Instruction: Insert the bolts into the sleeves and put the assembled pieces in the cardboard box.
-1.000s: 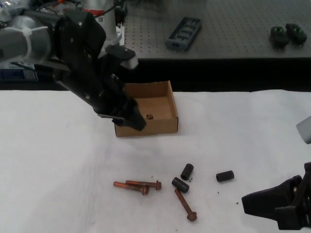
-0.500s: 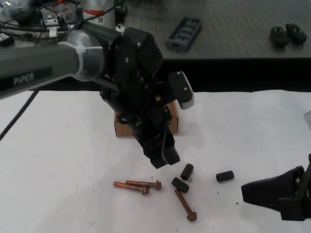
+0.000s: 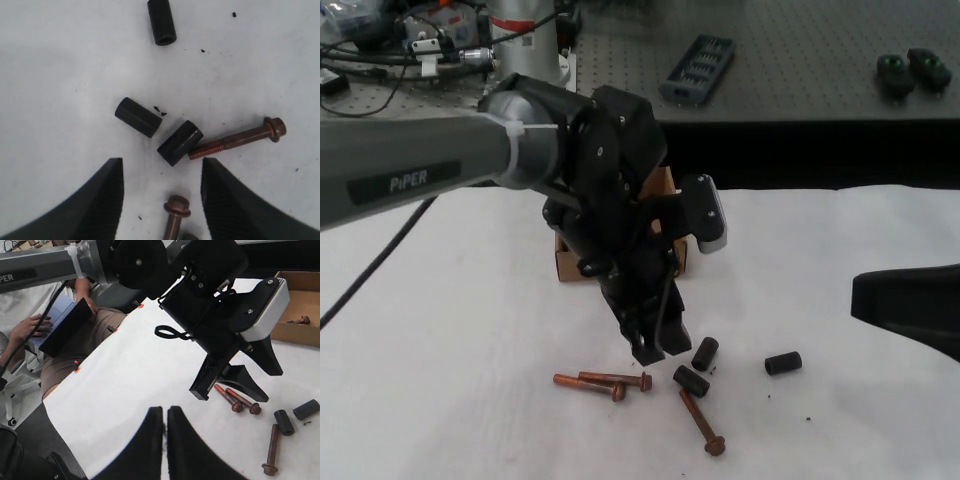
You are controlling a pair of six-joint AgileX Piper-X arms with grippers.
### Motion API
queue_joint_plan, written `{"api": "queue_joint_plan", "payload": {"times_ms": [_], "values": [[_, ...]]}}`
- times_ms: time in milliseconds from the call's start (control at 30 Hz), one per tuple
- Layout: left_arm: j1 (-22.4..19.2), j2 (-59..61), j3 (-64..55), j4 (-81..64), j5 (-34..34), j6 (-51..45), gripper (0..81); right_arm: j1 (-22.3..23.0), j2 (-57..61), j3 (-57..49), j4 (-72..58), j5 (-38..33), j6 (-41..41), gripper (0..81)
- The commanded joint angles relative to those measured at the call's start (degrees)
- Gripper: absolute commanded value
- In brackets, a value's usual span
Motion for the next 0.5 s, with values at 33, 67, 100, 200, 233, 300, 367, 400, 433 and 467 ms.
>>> {"api": "queue_joint_plan", "payload": {"times_ms": [33,67,100,200,233,300,367,400,433,467], "values": [[-1.9,0.0,-0.3,-0.4,-0.3,3.2,35.7,-0.4,-0.6,-0.5,-0.7,-0.4,0.3,4.3],[-2.5,0.0,-0.3,-0.4,-0.5,4.3,35.7,-0.4,-0.6,-0.5,-0.7,-0.6,0.3,4.3],[-2.9,0.0,-0.3,-0.3,-0.5,5.6,35.7,-0.4,-0.6,-0.5,-0.7,-0.9,0.3,4.3],[-4.0,0.0,-0.3,0.9,-1.7,10.1,35.6,-0.4,-0.6,-0.5,-0.7,-0.9,0.3,4.3],[-4.1,0.1,-0.3,1.4,-2.4,11.5,35.6,-0.4,-0.6,-0.5,-0.7,-0.9,0.3,4.3],[-4.1,0.3,-0.3,2.1,-3.3,13.2,35.6,-0.4,-0.6,-0.5,-0.7,-0.9,0.3,4.3],[-4.1,0.6,-0.3,2.7,-4.0,15.0,35.6,-0.4,-0.6,-0.5,-0.7,-0.9,0.3,4.3],[-4.1,0.8,-0.3,2.9,-4.0,15.6,35.6,-0.4,-0.6,-0.5,-0.7,-0.9,0.3,4.3],[-4.1,0.9,-0.3,3.1,-4.0,16.0,35.6,-0.4,-0.6,-0.5,-0.7,-0.9,0.3,4.3],[-4.1,1.1,-0.3,3.4,-4.0,16.3,35.6,-0.4,-0.6,-0.4,-0.7,-0.9,0.3,4.3]]}}
